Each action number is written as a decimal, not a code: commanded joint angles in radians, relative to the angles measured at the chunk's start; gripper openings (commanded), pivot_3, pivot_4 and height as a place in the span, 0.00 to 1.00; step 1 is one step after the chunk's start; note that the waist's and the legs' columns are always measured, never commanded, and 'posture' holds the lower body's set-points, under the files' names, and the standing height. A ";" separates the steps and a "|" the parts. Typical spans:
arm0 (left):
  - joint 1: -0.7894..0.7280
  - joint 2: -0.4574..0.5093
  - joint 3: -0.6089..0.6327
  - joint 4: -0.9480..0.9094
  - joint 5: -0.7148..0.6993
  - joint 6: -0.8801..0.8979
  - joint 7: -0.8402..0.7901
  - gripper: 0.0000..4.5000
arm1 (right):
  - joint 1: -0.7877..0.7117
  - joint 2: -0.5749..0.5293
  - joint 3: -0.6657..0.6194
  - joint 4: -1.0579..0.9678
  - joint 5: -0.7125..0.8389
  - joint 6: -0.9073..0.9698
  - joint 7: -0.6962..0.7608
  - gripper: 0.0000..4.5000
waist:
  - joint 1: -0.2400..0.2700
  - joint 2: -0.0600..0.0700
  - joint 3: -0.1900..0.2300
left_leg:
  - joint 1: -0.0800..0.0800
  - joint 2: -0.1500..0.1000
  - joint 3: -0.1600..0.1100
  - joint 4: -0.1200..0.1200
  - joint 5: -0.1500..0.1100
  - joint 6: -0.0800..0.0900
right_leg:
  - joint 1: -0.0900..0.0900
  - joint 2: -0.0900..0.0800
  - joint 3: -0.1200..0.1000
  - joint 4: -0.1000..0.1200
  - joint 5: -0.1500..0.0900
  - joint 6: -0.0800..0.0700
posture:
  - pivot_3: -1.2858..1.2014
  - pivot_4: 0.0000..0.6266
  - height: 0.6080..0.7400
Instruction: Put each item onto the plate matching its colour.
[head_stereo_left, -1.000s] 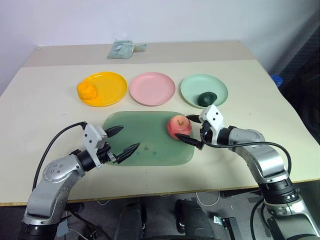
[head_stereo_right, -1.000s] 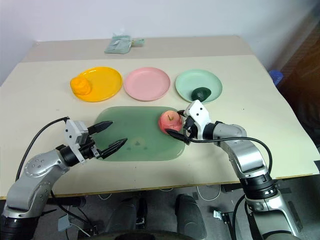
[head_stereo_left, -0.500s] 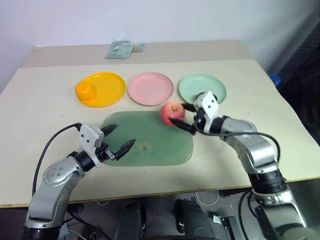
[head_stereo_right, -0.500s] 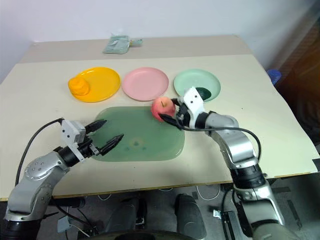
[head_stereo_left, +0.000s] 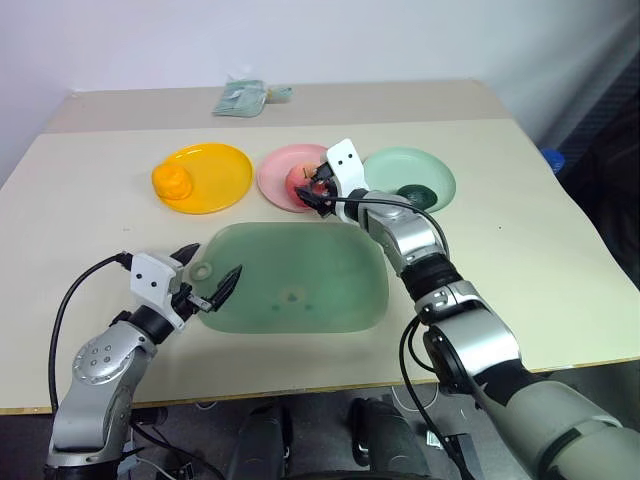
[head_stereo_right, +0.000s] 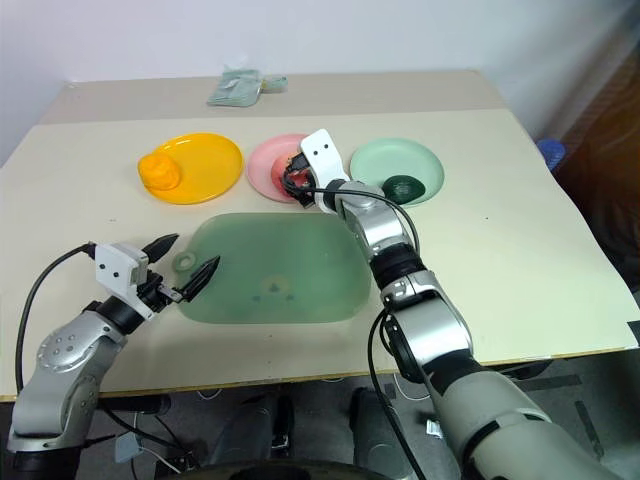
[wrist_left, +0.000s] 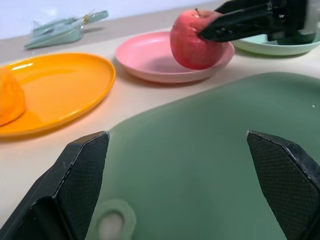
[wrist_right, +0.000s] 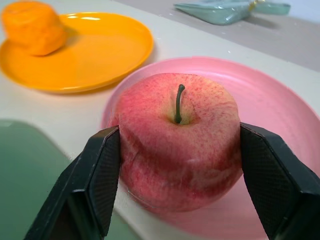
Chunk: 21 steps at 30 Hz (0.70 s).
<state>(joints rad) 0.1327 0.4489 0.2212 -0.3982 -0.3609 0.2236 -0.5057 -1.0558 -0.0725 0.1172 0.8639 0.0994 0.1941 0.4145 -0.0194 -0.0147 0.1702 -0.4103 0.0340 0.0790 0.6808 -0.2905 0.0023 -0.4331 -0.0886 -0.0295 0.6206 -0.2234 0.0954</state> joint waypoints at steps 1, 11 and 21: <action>0.012 -0.019 0.007 -0.058 0.012 -0.029 0.031 1.00 | -0.075 0.003 -0.054 0.121 -0.004 -0.090 -0.025 0.95 | -0.002 0.000 0.000 | 0.000 0.000 0.000 0.000 0.000 0.000 | 0.000 0.000 0.000 0.000 0.000 0.000 | 0.52 0.24 1.00; -0.008 -0.051 0.012 -0.009 0.029 -0.060 0.064 1.00 | 0.015 -0.116 -0.076 -0.046 0.002 -0.250 0.183 0.99 | 0.002 0.000 0.000 | 0.000 0.000 -0.001 0.000 0.000 0.000 | -0.001 0.000 0.000 0.001 0.000 0.000 | 0.52 0.24 1.00; 0.038 0.067 0.152 0.070 0.022 -0.073 0.004 1.00 | 0.488 -0.461 -0.137 -0.804 0.201 0.072 0.486 0.99 | 0.000 0.001 0.001 | 0.001 0.003 -0.001 0.000 -0.001 0.001 | 0.000 -0.001 0.000 0.000 0.000 -0.001 | 0.52 0.24 1.00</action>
<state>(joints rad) 0.1638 0.5017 0.3366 -0.3151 -0.3332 0.1700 -0.4917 -0.5767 -0.5151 0.0082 0.1638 0.2547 0.2234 0.8719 -0.0193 -0.0137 0.1707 -0.4089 0.0371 0.0782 0.6805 -0.2912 0.0034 -0.4329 -0.0896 -0.0300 0.6204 -0.2245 0.0933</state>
